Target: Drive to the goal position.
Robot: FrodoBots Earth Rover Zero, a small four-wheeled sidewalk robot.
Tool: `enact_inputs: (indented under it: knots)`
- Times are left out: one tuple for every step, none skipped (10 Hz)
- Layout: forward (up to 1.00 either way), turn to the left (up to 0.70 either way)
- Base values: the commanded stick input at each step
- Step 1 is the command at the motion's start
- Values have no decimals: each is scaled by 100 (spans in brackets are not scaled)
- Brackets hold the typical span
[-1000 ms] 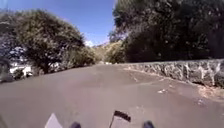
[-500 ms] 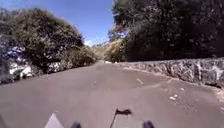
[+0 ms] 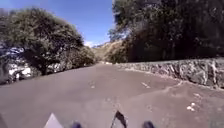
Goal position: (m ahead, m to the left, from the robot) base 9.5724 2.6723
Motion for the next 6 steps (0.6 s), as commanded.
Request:
enact_inputs:
  knots:
    - [85, 0]
    - [85, 0]
    - [85, 0]
    - [85, 0]
    - [85, 0]
    - [85, 0]
